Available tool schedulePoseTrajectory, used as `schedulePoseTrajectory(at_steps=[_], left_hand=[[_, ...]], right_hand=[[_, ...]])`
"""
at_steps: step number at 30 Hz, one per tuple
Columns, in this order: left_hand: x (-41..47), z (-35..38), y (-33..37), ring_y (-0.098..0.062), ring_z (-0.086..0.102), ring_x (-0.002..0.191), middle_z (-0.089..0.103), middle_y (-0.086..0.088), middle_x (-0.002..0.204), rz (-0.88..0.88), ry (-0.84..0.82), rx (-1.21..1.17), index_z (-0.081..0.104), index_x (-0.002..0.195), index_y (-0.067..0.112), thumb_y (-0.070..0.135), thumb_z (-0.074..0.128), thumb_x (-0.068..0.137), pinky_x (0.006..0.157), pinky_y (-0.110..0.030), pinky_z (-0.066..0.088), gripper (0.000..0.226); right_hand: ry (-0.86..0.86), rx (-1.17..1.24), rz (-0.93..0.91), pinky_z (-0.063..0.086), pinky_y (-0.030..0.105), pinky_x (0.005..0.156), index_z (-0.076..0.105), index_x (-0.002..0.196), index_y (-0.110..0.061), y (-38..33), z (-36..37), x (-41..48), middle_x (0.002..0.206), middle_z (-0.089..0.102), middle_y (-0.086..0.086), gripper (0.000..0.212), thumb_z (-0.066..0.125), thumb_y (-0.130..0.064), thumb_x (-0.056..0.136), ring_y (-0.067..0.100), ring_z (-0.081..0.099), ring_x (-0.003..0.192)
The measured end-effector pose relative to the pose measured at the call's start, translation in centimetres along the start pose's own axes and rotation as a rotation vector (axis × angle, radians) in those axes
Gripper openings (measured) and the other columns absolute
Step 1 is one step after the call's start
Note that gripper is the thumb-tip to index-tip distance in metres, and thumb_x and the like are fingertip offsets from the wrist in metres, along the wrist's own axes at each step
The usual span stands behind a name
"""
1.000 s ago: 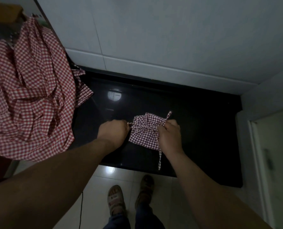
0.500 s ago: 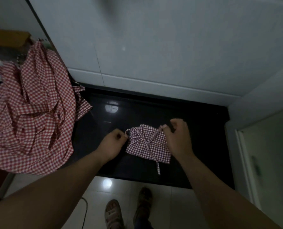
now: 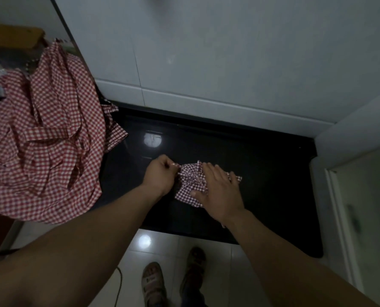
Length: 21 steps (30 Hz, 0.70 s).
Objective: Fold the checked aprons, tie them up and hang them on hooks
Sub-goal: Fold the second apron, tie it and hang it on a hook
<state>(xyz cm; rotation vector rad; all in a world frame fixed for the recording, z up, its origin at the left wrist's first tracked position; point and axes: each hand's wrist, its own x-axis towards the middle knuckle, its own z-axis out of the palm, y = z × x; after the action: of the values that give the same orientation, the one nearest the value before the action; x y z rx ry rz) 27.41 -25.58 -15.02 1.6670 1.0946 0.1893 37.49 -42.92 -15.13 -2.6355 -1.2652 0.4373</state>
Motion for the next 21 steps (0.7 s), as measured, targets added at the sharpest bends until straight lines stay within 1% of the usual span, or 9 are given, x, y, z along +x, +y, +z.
schedulePoseTrajectory(at_steps=[2, 5, 7, 9, 13, 14, 16, 18, 21], left_hand=[[0.3, -0.9, -0.7, -0.020, 0.066, 0.070, 0.071, -0.005, 0.075, 0.002, 0.041, -0.003, 0.059, 0.076, 0.017, 0.017, 0.069, 0.098, 0.067, -0.036, 0.054, 0.024], [0.4, -2.3, -2.2, -0.019, 0.065, 0.066, 0.069, -0.004, 0.070, 0.004, 0.038, 0.056, 0.059, 0.075, 0.019, 0.019, 0.069, 0.098, 0.063, -0.034, 0.052, 0.025], [0.5, -2.7, -2.6, -0.019, 0.066, 0.066, 0.069, -0.003, 0.070, 0.000, 0.017, 0.084, 0.062, 0.077, 0.019, 0.020, 0.069, 0.098, 0.063, -0.033, 0.050, 0.022], [0.3, -2.7, -1.9, -0.015, 0.064, 0.062, 0.069, -0.001, 0.067, 0.012, -0.048, 0.064, 0.064, 0.080, 0.016, 0.018, 0.070, 0.097, 0.059, -0.031, 0.050, 0.019], [-0.7, -3.1, 2.6, 0.002, 0.057, 0.055, 0.065, 0.010, 0.058, 0.132, -0.181, -0.007, 0.065, 0.081, 0.012, 0.012, 0.071, 0.096, 0.055, -0.015, 0.045, 0.017], [-0.9, -3.4, 4.2, 0.002, 0.057, 0.055, 0.065, 0.010, 0.059, 0.178, -0.217, 0.005, 0.065, 0.080, 0.012, 0.011, 0.071, 0.096, 0.056, -0.016, 0.046, 0.017], [-1.3, -3.7, 7.6, -0.003, 0.060, 0.062, 0.068, 0.006, 0.066, 0.282, -0.290, 0.064, 0.064, 0.077, 0.014, 0.012, 0.074, 0.093, 0.063, -0.024, 0.050, 0.018], [-1.7, -4.0, 10.8, -0.007, 0.062, 0.068, 0.070, 0.001, 0.073, 0.378, -0.364, 0.152, 0.065, 0.079, 0.011, 0.014, 0.074, 0.091, 0.070, -0.030, 0.053, 0.015], [-3.1, -4.8, 15.8, -0.006, 0.060, 0.069, 0.074, -0.006, 0.082, 0.518, -0.435, 0.276, 0.067, 0.083, 0.010, 0.015, 0.073, 0.091, 0.072, -0.030, 0.053, 0.011]], right_hand=[[-0.015, -0.007, 0.020, 0.008, 0.053, 0.127, 0.015, 0.164, -0.027, 0.5, 0.4, -0.1, 0.170, 0.022, -0.006, 0.088, 0.051, -0.066, 0.095, 0.016, 0.015, 0.157], [-0.020, 0.011, 0.012, 0.009, 0.051, 0.127, 0.014, 0.164, -0.025, 0.5, 0.5, 0.0, 0.170, 0.022, -0.006, 0.086, 0.050, -0.065, 0.096, 0.016, 0.015, 0.157], [-0.013, 0.022, 0.007, 0.009, 0.050, 0.127, 0.015, 0.164, -0.026, 0.3, 0.5, 0.0, 0.169, 0.022, -0.007, 0.086, 0.051, -0.065, 0.096, 0.016, 0.015, 0.157], [-0.030, 0.034, 0.008, 0.011, 0.051, 0.127, 0.014, 0.164, -0.028, 0.5, 0.1, 0.2, 0.169, 0.023, -0.007, 0.089, 0.052, -0.068, 0.094, 0.016, 0.017, 0.156], [-0.159, 0.050, 0.090, 0.018, 0.059, 0.122, 0.007, 0.163, -0.034, 1.4, -1.8, 0.3, 0.168, 0.021, -0.004, 0.115, 0.053, -0.090, 0.074, 0.021, 0.023, 0.153], [-0.198, 0.054, 0.118, 0.020, 0.059, 0.121, 0.005, 0.163, -0.035, 1.5, -2.4, 0.2, 0.168, 0.021, -0.002, 0.120, 0.053, -0.093, 0.070, 0.023, 0.024, 0.153], [-0.232, 0.107, 0.158, 0.021, 0.057, 0.120, 0.002, 0.163, -0.036, 1.6, -3.6, -0.4, 0.168, 0.021, -0.001, 0.123, 0.053, -0.096, 0.068, 0.025, 0.025, 0.152], [-0.216, 0.262, 0.174, 0.026, 0.053, 0.121, 0.007, 0.163, -0.037, 1.6, -5.5, -0.8, 0.167, 0.024, -0.001, 0.119, 0.054, -0.094, 0.070, 0.023, 0.029, 0.151], [-0.147, 0.525, 0.108, 0.036, 0.035, 0.116, 0.027, 0.159, -0.041, 0.7, -10.3, -1.5, 0.158, 0.038, -0.005, 0.097, 0.068, -0.077, 0.078, 0.015, 0.041, 0.144]])
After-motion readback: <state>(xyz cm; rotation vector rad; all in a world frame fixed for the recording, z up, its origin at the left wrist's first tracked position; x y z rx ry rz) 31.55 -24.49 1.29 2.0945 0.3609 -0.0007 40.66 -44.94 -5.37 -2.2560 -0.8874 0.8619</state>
